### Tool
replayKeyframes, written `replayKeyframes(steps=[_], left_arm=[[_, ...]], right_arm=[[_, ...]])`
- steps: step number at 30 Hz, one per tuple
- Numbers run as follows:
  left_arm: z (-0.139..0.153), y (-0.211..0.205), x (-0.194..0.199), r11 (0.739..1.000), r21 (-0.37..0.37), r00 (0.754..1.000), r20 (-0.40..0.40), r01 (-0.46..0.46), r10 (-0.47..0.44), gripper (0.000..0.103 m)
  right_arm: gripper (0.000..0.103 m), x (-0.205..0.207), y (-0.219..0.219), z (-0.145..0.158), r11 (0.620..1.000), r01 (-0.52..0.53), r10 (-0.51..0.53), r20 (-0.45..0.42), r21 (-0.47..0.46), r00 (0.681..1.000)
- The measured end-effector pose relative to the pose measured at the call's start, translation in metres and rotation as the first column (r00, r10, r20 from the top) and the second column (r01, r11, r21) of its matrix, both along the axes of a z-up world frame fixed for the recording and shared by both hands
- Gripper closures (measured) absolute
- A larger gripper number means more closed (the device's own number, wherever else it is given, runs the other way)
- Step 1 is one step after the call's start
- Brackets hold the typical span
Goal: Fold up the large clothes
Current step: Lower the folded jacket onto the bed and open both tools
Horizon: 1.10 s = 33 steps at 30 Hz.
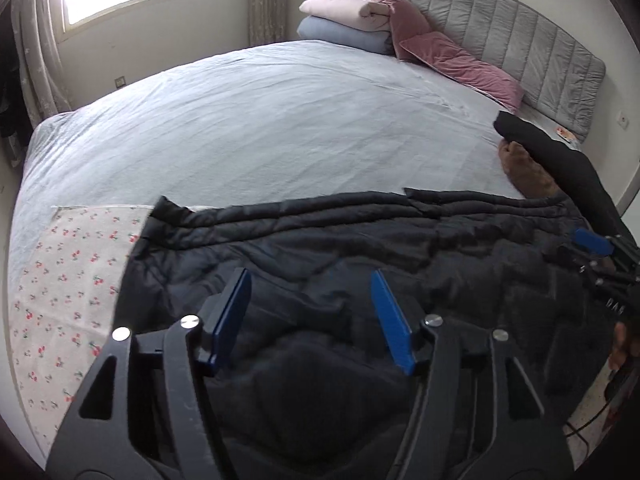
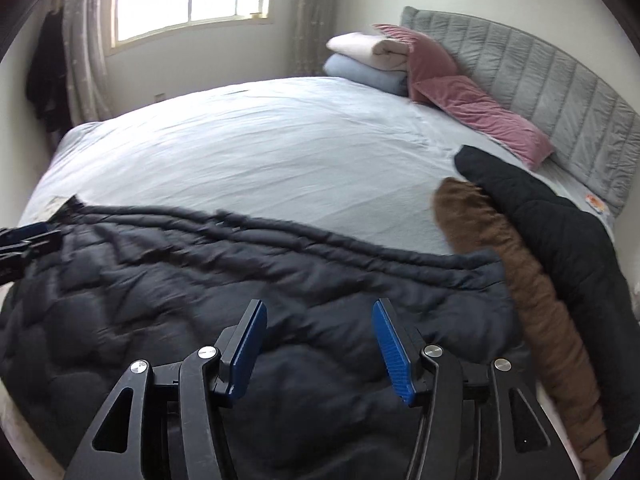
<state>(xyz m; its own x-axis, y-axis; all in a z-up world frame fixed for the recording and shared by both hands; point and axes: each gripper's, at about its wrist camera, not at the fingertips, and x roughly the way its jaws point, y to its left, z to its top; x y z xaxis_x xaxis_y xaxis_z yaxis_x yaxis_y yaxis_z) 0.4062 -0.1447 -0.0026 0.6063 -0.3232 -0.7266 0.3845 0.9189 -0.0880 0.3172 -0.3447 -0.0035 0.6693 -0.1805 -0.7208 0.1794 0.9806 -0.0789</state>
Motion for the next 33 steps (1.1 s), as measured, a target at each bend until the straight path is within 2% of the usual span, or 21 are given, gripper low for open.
replayKeyframes(steps=[1,3,5,7,9,10,12,14,16,19,23,28,33], left_arm=[[-0.003,-0.008,-0.010,1.000,-0.008,1.000,0.004,0.017,-0.017,0.034],[-0.016,-0.010,-0.022,0.999,0.029,1.000,0.018,0.018,-0.019,0.034],[-0.032,0.012,-0.020,0.999,0.045,1.000,-0.001,-0.019,0.019,0.034],[-0.041,0.051,-0.013,0.996,0.034,0.997,-0.008,-0.078,0.078,0.034],[-0.044,0.092,-0.010,0.985,0.067,0.988,0.003,-0.157,0.157,0.034],[-0.047,0.110,-0.008,0.976,0.099,0.980,0.004,-0.196,0.197,0.033],[-0.053,0.142,-0.004,0.960,0.117,0.966,-0.014,-0.254,0.257,0.026],[-0.055,0.169,-0.005,0.944,0.108,0.947,-0.045,-0.312,0.318,0.025],[-0.048,0.183,-0.013,0.936,0.081,0.935,-0.067,-0.342,0.348,0.026],[-0.030,0.177,-0.040,0.936,0.071,0.937,-0.038,-0.345,0.348,0.025],[-0.012,0.146,-0.093,0.951,0.052,0.951,-0.038,-0.306,0.308,0.018],[-0.002,0.094,-0.163,0.975,0.037,0.973,-0.074,-0.218,0.220,0.009],[-0.004,0.060,-0.215,0.981,0.066,0.973,-0.133,-0.184,0.191,0.007]], right_arm=[[0.046,-0.003,0.014,-0.006,0.999,-0.030,0.030,-0.007,0.016,1.000],[0.046,-0.012,0.026,-0.021,0.998,-0.054,0.055,-0.018,0.012,0.998],[0.046,-0.026,0.012,-0.033,1.000,-0.027,0.027,-0.018,0.005,0.999],[0.045,-0.043,-0.022,-0.036,0.999,0.032,-0.032,-0.006,0.007,0.999],[0.045,-0.063,-0.070,-0.037,0.992,0.127,-0.127,-0.005,-0.004,0.992],[0.043,-0.071,-0.094,-0.038,0.983,0.183,-0.183,-0.015,-0.017,0.983],[0.041,-0.088,-0.141,-0.043,0.958,0.288,-0.288,-0.047,-0.014,0.956],[0.040,-0.107,-0.174,-0.043,0.932,0.361,-0.358,-0.070,0.038,0.931],[0.038,-0.124,-0.182,-0.035,0.912,0.408,-0.405,-0.063,0.049,0.912],[0.038,-0.145,-0.164,-0.014,0.920,0.385,-0.385,-0.018,0.075,0.923],[0.034,-0.169,-0.100,0.001,0.949,0.308,-0.309,0.002,0.068,0.951],[0.025,-0.199,-0.024,0.007,0.972,0.216,-0.218,0.018,0.089,0.976],[0.021,-0.224,0.024,0.005,0.973,0.204,-0.203,-0.019,0.110,0.979]])
